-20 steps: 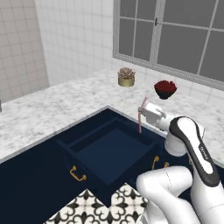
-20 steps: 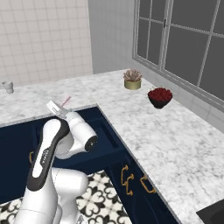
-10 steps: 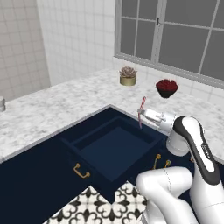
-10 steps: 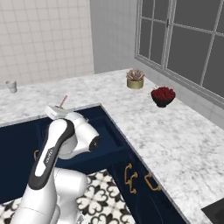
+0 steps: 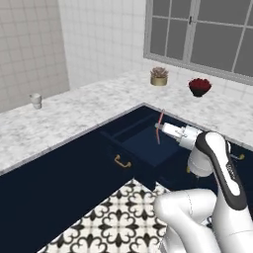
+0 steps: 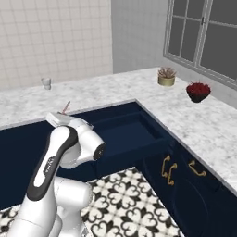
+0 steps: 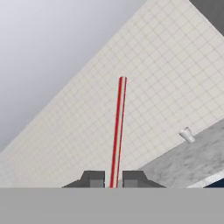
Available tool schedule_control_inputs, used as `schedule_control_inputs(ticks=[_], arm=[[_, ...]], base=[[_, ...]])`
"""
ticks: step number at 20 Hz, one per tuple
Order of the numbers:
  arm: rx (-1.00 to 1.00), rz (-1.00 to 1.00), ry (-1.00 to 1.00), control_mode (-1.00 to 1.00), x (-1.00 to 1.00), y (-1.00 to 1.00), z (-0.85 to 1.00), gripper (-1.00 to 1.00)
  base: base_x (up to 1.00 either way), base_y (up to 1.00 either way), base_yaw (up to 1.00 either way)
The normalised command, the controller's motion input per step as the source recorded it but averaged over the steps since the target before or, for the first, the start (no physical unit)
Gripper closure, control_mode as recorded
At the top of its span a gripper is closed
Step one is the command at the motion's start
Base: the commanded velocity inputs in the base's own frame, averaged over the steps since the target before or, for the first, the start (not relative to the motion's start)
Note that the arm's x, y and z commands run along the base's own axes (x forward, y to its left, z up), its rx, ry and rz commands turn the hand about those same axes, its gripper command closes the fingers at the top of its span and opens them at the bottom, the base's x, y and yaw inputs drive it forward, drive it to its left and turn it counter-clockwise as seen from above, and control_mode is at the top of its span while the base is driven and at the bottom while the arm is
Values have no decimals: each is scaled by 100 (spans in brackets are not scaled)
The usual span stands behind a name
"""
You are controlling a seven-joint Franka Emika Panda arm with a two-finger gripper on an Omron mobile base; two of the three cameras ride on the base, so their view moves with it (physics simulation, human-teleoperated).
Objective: Take a straw from the drawer in front and place it inside the glass cup on the dining counter.
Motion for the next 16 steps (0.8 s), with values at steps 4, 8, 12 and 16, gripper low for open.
schedule_control_inputs(ticks=[4,8,12,16], arm=[[0,0,0,100,0,0,0,100],[0,0,0,100,0,0,0,100],[0,0,0,100,0,0,0,100],[0,0,0,100,0,0,0,100]], base=[[-78,91,0],[-67,95,0],[-52,98,0],[-48,99,0]])
